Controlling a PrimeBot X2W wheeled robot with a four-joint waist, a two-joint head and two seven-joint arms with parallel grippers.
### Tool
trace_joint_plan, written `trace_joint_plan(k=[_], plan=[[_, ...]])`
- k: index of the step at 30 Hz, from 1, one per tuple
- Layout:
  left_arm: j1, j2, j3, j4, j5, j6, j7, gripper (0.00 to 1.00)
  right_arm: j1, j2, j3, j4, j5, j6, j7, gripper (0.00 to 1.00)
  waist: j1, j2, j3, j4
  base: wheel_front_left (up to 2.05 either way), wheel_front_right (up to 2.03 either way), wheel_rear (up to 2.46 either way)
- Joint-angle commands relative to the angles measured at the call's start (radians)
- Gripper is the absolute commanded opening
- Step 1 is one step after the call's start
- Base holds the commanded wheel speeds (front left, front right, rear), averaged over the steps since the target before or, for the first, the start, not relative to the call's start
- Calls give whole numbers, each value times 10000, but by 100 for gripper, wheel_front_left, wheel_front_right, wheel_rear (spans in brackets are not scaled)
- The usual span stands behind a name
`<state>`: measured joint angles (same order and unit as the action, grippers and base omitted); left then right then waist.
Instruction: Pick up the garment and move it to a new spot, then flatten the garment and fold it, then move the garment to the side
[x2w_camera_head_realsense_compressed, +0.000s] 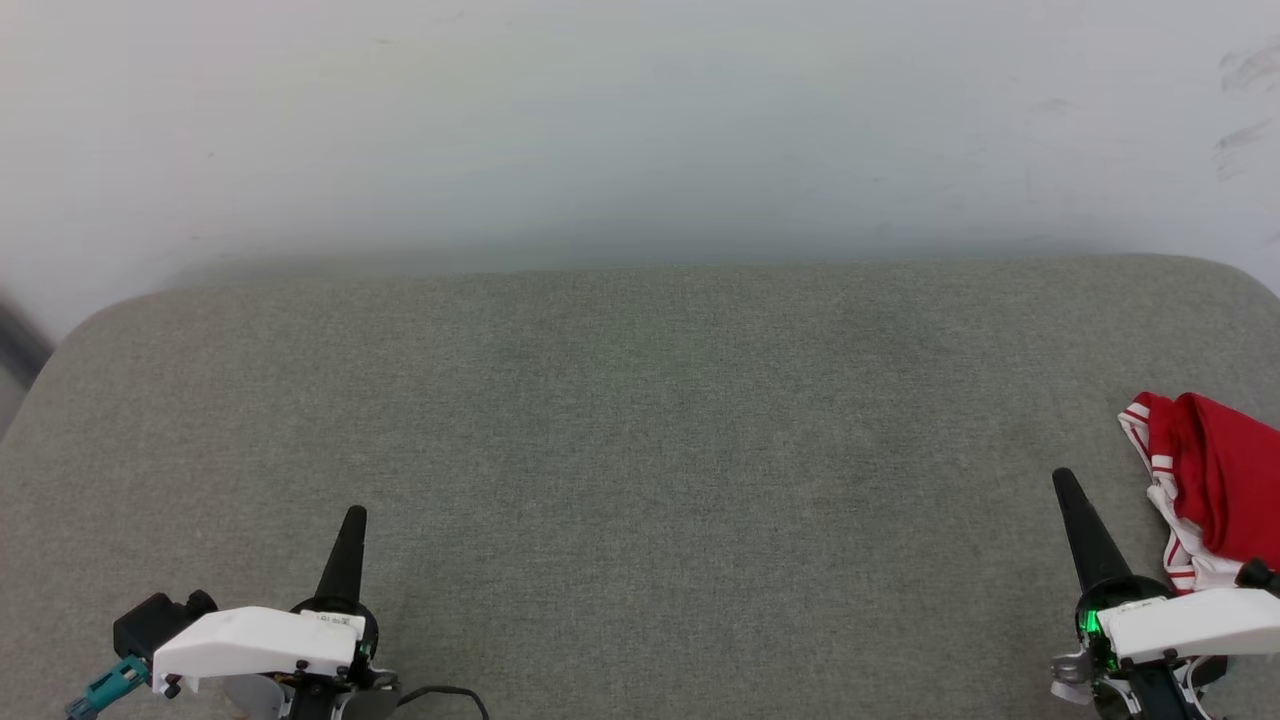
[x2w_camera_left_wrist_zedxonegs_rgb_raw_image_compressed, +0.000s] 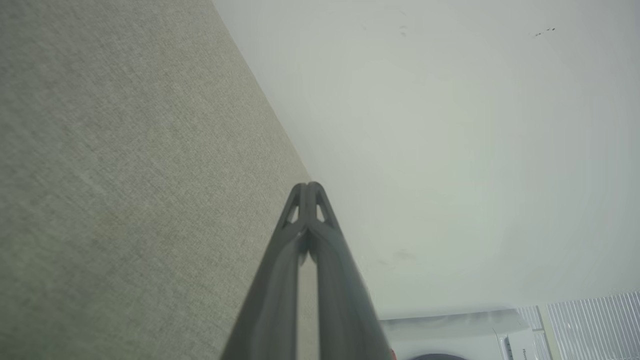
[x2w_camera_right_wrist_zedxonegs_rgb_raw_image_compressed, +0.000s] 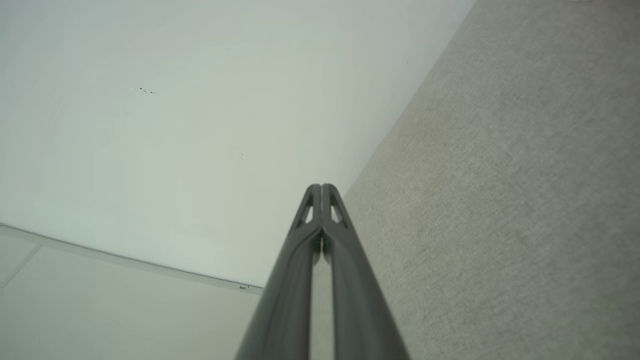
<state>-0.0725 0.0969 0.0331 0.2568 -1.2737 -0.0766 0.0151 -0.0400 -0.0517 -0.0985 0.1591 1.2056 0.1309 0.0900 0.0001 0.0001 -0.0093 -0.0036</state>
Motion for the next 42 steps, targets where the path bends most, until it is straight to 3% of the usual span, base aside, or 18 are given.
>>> trace_joint_plan(k=[1, 42], plan=[[-262, -3, 68, -101, -187, -72, 60, 0, -186, 4, -31, -4, 244, -2, 45, 0, -1, -1, 3, 1, 0, 0, 0], [-382, -416, 738, -126, -2960, -497, 891, 0, -676, 16, -147, 763, 3559, -1, 218, 0, -1, -1, 103, 30, 0, 0, 0]])
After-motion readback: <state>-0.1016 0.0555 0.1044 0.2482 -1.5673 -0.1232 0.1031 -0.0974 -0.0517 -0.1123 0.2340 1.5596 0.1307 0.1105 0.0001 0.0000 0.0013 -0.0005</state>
